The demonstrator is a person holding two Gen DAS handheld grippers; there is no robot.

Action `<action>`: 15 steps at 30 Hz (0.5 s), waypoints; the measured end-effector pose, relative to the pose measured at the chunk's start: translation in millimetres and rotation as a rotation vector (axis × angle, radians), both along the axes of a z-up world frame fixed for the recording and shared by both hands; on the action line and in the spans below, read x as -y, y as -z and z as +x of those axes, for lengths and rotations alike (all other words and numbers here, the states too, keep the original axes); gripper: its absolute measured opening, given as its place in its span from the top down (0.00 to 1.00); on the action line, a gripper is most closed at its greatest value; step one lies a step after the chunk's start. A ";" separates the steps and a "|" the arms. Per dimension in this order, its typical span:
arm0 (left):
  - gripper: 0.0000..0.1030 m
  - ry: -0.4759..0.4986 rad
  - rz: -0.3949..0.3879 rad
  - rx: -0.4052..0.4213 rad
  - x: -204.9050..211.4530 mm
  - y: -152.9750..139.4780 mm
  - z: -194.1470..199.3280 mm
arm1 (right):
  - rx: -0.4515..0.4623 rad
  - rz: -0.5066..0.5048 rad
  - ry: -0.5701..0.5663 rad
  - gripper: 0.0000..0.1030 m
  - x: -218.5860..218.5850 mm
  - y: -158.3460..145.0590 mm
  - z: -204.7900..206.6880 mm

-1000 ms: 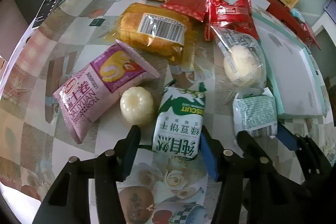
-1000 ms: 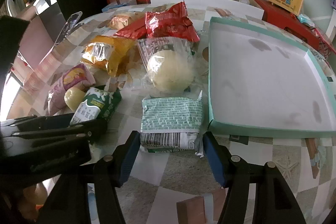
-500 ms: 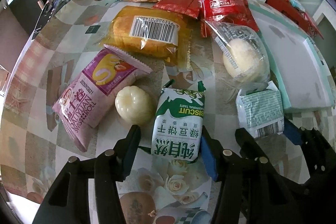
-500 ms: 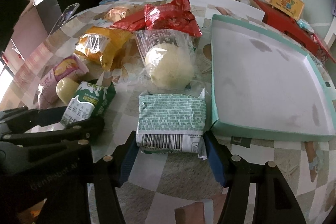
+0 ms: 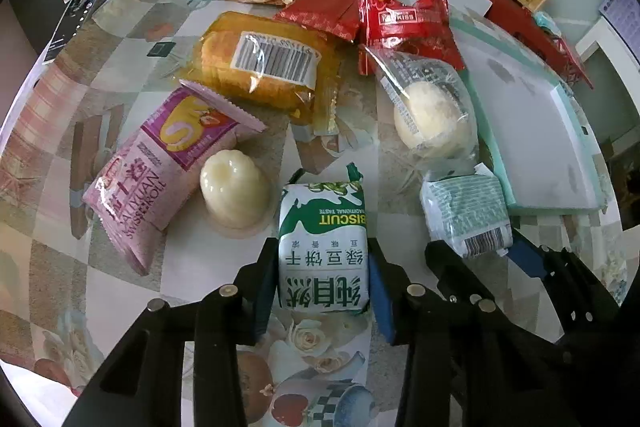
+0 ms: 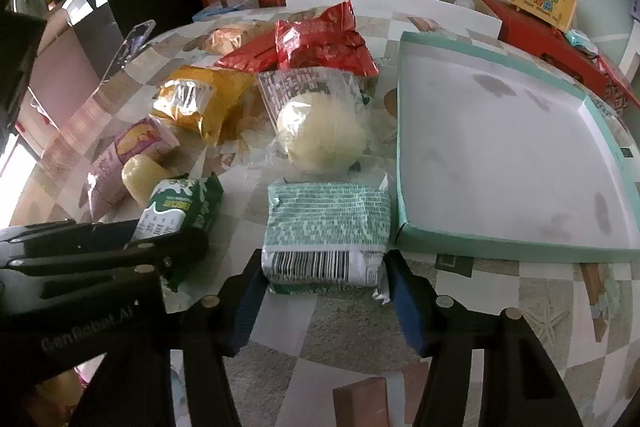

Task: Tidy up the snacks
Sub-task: 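Close left tool on biscuit carton while right tool closes on mint-green packet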

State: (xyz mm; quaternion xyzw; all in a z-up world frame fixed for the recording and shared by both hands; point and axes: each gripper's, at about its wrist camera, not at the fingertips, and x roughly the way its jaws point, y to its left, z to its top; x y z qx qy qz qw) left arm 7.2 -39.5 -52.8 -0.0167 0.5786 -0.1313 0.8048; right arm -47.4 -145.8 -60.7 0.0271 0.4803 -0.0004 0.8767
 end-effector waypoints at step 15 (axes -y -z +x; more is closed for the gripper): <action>0.59 0.010 -0.082 0.056 -21.0 -33.5 -8.8 | 0.087 0.048 0.011 0.44 7.6 -26.7 -10.4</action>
